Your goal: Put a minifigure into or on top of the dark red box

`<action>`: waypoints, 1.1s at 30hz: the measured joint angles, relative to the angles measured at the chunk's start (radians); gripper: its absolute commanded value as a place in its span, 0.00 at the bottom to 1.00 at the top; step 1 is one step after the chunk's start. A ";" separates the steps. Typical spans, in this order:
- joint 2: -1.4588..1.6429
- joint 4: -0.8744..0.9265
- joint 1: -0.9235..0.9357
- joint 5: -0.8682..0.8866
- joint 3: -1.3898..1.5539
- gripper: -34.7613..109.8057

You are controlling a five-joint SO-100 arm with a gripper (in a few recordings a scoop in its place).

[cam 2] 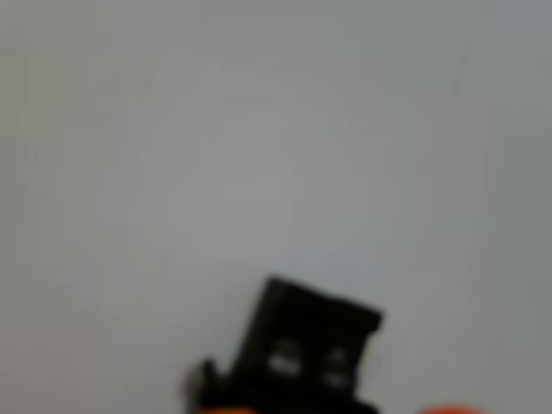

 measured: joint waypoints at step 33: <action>0.000 0.043 0.021 0.261 -0.098 0.36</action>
